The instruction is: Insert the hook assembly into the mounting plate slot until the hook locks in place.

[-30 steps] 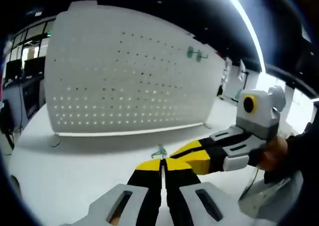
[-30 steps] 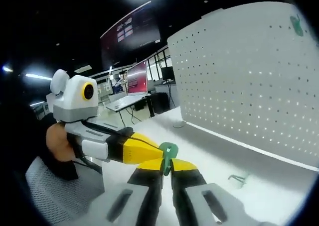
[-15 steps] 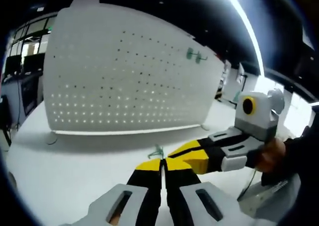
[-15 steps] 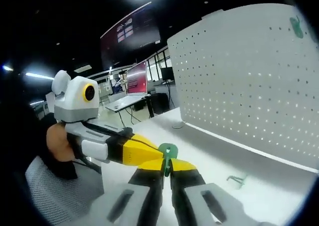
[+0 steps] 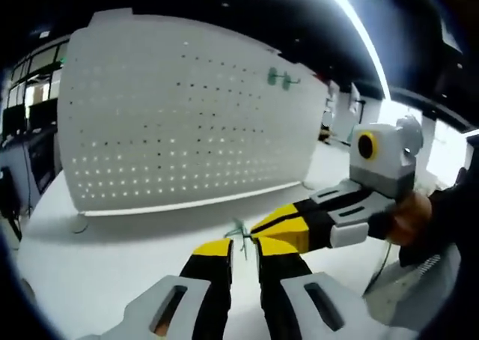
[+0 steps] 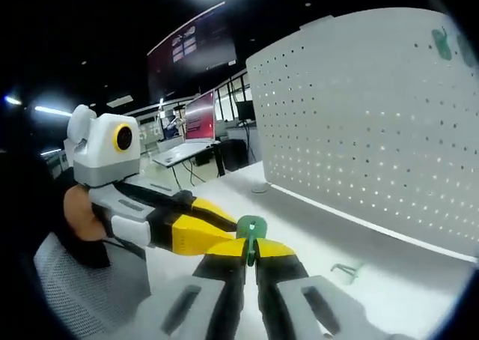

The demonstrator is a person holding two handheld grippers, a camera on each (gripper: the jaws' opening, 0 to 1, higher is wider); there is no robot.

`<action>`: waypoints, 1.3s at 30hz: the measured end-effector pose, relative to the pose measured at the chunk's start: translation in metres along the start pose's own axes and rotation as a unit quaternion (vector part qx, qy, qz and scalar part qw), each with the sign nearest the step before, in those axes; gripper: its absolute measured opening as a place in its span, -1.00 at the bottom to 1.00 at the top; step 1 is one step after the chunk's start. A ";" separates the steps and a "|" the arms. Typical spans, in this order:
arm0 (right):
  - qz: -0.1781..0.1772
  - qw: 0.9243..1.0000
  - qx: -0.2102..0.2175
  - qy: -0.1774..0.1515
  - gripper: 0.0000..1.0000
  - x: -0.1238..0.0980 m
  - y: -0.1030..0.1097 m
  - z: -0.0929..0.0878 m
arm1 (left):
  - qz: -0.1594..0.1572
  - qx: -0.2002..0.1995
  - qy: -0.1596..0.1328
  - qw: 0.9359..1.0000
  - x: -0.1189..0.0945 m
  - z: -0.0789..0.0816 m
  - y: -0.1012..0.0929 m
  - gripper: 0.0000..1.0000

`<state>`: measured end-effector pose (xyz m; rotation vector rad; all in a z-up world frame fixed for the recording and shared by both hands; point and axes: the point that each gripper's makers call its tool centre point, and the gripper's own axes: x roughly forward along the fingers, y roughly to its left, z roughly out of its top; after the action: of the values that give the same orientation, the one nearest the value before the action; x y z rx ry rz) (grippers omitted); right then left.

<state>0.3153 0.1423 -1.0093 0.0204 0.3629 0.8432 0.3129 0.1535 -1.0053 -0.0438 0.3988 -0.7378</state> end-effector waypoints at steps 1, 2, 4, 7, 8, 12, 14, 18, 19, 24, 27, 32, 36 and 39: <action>-0.002 1.000 0.000 0.000 -0.98 -0.001 -0.001 0.000 | -0.001 0.002 -0.001 1.000 0.000 0.000 -0.001 -0.67; -0.002 1.000 0.000 0.000 -0.98 -0.001 -0.002 0.000 | -0.002 0.003 -0.001 1.000 0.000 0.000 -0.001 -0.64; -0.005 1.000 0.001 -0.002 -0.98 -0.002 -0.003 0.001 | -0.004 0.009 -0.002 1.000 0.001 0.001 -0.003 -0.59; -0.009 1.000 0.001 -0.003 -0.98 -0.003 -0.006 0.001 | -0.004 0.015 -0.002 1.000 0.001 0.001 -0.004 -0.48; -0.011 1.000 0.001 -0.003 -0.98 -0.003 -0.007 0.001 | -0.005 0.015 -0.002 1.000 0.001 0.001 -0.004 -0.45; -0.016 1.000 -0.002 -0.004 -0.98 -0.005 -0.010 0.002 | -0.008 0.018 -0.003 1.000 0.002 0.001 -0.006 -0.36; -0.019 1.000 -0.004 -0.004 -0.98 -0.006 -0.011 0.002 | -0.011 0.019 -0.002 1.000 0.002 0.001 -0.007 -0.31; -0.024 1.000 -0.006 -0.004 -0.98 -0.007 -0.014 0.003 | -0.014 0.019 -0.003 1.000 0.003 0.002 -0.009 -0.18; -0.025 1.000 -0.006 -0.004 -0.98 -0.008 -0.015 0.003 | -0.016 0.019 -0.003 1.000 0.003 0.002 -0.009 -0.15; -0.034 0.999 -0.006 -0.006 -0.98 -0.010 -0.020 0.003 | -0.020 0.020 0.000 1.000 0.004 0.000 -0.012 -0.02; -0.039 0.999 -0.006 -0.008 -0.98 -0.012 -0.024 0.004 | -0.022 0.020 0.002 1.000 0.004 0.000 -0.013 0.05; -0.048 0.999 -0.007 -0.010 -0.98 -0.015 -0.028 0.006 | -0.028 0.022 0.003 0.999 0.005 -0.001 -0.015 0.11; -0.055 0.998 -0.008 -0.013 -0.98 -0.017 -0.031 0.008 | -0.032 0.024 0.005 0.999 0.006 -0.002 -0.018 0.11; -0.061 0.998 -0.013 -0.015 -0.98 -0.019 -0.033 0.009 | -0.034 0.024 0.006 0.999 0.006 -0.003 -0.019 0.11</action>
<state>0.3302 0.1075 -0.9999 -0.0129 0.3224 0.7262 0.3037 0.1361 -1.0063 -0.0067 0.3928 -0.8145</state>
